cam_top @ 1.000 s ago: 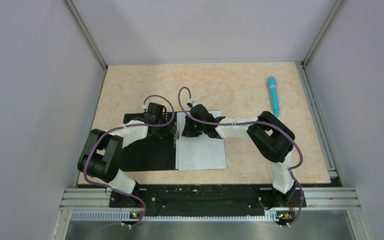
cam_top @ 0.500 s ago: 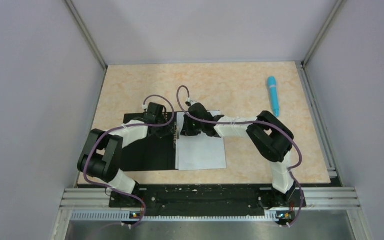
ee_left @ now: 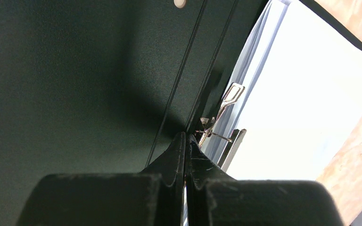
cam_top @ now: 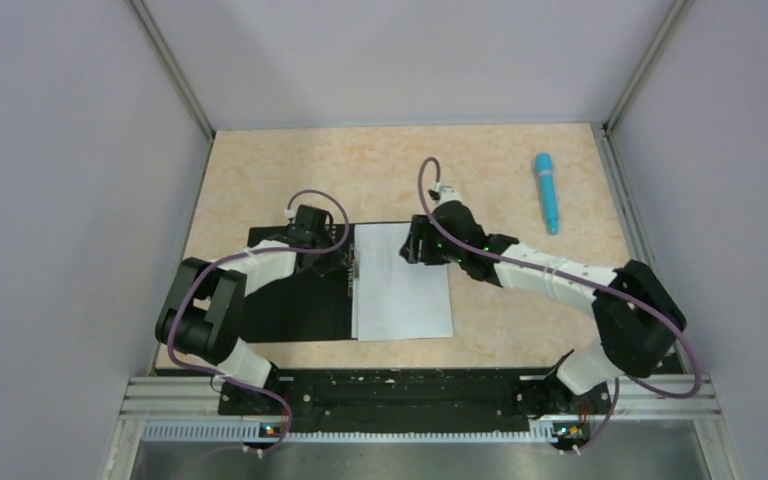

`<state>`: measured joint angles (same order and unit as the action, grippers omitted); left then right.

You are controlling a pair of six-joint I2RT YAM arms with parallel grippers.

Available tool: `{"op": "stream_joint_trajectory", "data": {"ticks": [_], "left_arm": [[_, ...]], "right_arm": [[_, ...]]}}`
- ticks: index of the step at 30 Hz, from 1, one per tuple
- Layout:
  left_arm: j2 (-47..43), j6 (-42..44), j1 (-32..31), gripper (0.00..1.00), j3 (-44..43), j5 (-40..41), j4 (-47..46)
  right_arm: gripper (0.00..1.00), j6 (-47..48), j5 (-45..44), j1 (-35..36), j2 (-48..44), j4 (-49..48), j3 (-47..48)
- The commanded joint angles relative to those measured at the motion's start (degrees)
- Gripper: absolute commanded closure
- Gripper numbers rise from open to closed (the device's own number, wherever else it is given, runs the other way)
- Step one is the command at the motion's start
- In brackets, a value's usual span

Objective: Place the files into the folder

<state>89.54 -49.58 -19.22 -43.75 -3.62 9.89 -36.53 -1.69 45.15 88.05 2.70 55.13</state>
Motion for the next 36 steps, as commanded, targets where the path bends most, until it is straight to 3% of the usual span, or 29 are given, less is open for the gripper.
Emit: {"op": "stream_joint_trajectory", "data": {"ticks": [1, 11, 36], "left_arm": [[2.44, 0.02, -0.63, 1.0, 1.95, -1.58, 2.11], [2.61, -0.1, -0.64, 1.0, 1.9, -1.84, 2.08], [2.84, -0.73, -0.71, 1.0, 2.26, -2.52, 1.46]], "right_arm": [[0.45, 0.46, -6.35, -2.58, -6.48, 5.35, -8.35], [0.44, -0.44, -6.8, -4.16, -9.51, 4.37, -15.98], [0.39, -0.55, -3.72, -4.41, -1.69, -1.13, -13.55]]}}
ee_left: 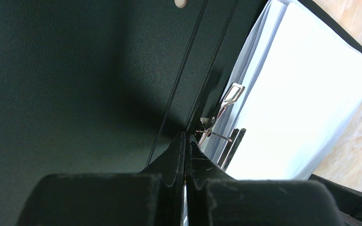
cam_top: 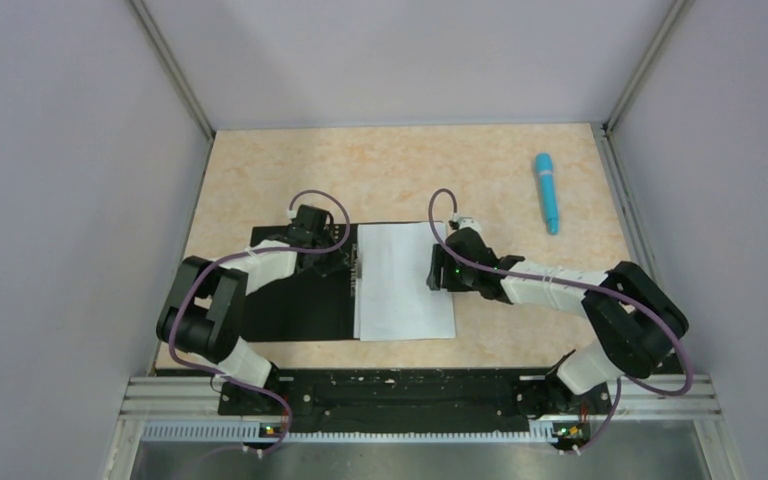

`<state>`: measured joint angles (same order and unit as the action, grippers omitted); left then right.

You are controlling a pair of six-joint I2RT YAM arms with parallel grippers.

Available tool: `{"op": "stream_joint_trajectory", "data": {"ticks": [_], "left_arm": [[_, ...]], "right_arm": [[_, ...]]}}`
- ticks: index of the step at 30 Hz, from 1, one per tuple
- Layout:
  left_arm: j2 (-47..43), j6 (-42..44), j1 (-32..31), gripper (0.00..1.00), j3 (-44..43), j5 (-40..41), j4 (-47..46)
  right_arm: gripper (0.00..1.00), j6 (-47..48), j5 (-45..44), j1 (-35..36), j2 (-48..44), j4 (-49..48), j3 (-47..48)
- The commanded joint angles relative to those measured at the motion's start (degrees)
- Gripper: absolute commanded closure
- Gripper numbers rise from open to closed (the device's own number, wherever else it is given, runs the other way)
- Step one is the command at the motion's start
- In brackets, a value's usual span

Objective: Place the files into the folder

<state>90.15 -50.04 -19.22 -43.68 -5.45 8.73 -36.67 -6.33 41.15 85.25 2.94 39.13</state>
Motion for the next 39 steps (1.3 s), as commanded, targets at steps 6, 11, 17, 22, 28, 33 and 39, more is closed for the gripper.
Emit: {"op": "stream_joint_trajectory", "data": {"ticks": [6, 11, 17, 22, 28, 33, 39], "left_arm": [[2.46, -0.93, -1.15, 1.0, 2.72, -1.07, 1.95], [2.66, -1.28, -1.41, 1.0, 2.72, -1.22, 1.73], [2.42, -1.93, -1.69, 1.0, 2.96, -0.9, 1.59], [1.97, -2.75, -1.82, 1.0, 3.67, -0.31, 1.39], [1.88, -3.04, -1.82, 1.0, 3.75, 0.09, 1.39], [1.83, -2.97, -1.85, 1.0, 3.48, 0.4, 1.76], [1.9, -2.91, -1.83, 1.0, 3.21, 0.42, 1.99]], "right_arm": [[0.39, -0.41, 1.74, -0.45, 1.97, -1.27, 3.8], [0.39, -0.5, 2.21, -0.43, 2.69, -1.12, 4.56], [0.39, -1.04, 2.01, -0.36, 2.02, -0.77, 3.92], [0.38, -1.14, 0.98, -0.34, 0.61, 0.17, 3.7], [0.37, -1.2, -0.18, -0.35, -1.15, 2.25, 4.54], [0.35, -1.61, -1.72, -0.36, -1.8, 3.18, 3.76], [0.34, -1.94, -1.48, -0.34, -3.3, 3.2, 2.86]]}}
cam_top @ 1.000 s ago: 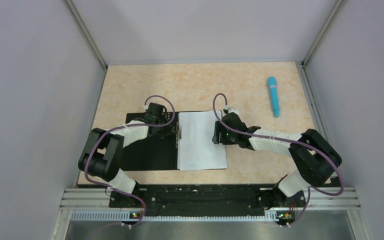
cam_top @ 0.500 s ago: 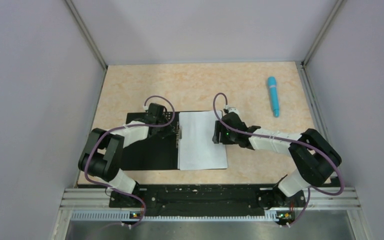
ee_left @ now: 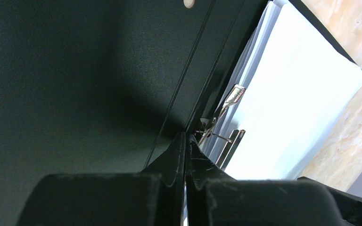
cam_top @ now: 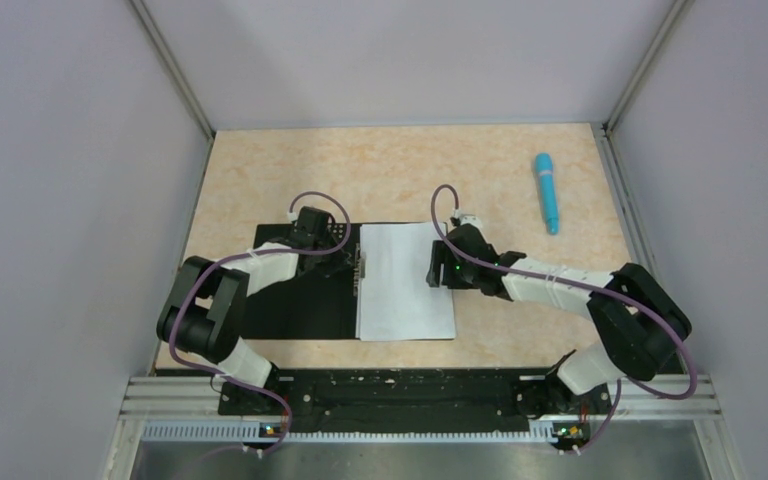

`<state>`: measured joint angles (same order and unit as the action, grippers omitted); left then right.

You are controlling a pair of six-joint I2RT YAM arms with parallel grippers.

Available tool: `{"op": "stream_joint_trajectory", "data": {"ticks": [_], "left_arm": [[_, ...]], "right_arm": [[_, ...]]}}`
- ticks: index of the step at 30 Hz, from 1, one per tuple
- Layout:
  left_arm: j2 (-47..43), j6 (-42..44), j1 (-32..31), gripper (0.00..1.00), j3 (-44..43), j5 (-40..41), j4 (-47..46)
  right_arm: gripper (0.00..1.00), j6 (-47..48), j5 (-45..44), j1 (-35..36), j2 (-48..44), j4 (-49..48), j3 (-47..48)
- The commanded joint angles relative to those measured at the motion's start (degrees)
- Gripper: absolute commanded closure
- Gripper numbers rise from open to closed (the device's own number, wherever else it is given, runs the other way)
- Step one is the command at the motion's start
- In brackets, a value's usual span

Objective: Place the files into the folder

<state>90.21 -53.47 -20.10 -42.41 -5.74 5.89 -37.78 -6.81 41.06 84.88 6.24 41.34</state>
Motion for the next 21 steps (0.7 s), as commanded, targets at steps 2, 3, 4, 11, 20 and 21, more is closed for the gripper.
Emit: {"op": "stream_joint_trajectory", "data": {"ticks": [2, 3, 4, 11, 20, 21], "left_arm": [[2.04, 0.49, -0.93, 1.0, 1.88, 0.64, 4.74], [2.06, 0.43, -0.92, 1.0, 1.87, 0.6, 4.73], [2.07, 0.4, -0.99, 1.0, 1.84, 0.62, 4.74], [2.17, 0.56, -0.98, 1.0, 1.63, 0.51, 4.89], [2.53, 0.47, -0.93, 1.0, 1.48, 0.29, 4.66], [2.59, 0.45, -0.99, 1.0, 1.54, 0.29, 4.66]], "right_arm": [[0.34, -0.87, -0.43, -0.29, -3.22, -0.55, 0.48], [0.34, -0.88, -0.21, -0.28, -3.09, -0.65, 0.54], [0.34, -0.85, -0.08, -0.23, -2.55, -0.74, 0.69], [0.34, -0.79, -0.06, -0.31, -0.82, -0.82, 0.85], [0.34, -0.74, 1.18, -0.28, 0.43, -1.84, 0.54], [0.34, -0.77, 1.25, -0.27, 0.66, -1.9, 0.5]]}}
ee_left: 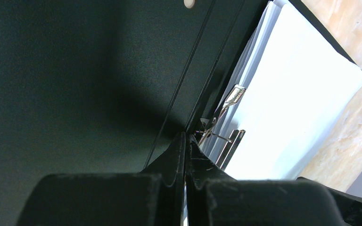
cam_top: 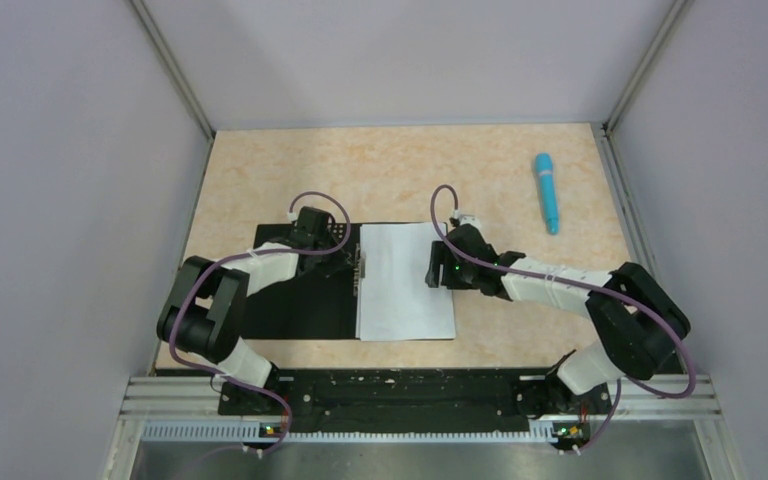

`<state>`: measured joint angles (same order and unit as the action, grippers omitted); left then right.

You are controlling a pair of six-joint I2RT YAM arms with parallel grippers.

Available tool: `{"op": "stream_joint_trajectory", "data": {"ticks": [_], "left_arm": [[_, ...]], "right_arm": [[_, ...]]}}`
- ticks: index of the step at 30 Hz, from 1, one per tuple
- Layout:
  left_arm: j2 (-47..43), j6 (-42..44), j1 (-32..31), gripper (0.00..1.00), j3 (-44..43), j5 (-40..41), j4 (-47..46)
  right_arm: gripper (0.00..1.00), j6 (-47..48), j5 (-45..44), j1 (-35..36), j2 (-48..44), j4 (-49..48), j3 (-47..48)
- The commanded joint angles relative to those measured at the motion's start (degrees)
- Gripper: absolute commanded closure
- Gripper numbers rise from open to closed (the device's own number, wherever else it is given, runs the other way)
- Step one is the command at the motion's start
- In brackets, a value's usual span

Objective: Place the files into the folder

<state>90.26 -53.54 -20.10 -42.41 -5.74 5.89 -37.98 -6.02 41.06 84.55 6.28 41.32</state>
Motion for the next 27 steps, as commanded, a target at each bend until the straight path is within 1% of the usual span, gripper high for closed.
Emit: {"op": "stream_joint_trajectory", "data": {"ticks": [1, 27], "left_arm": [[2.53, 0.54, -1.0, 1.0, 1.54, 0.24, 4.66], [2.98, 0.1, -1.0, 1.0, 1.76, -0.25, 4.04]], "right_arm": [[0.34, -0.61, 0.53, -0.28, 1.09, -2.04, 0.52], [0.34, -1.71, 2.78, 0.42, 2.1, -3.62, 0.52]]}}
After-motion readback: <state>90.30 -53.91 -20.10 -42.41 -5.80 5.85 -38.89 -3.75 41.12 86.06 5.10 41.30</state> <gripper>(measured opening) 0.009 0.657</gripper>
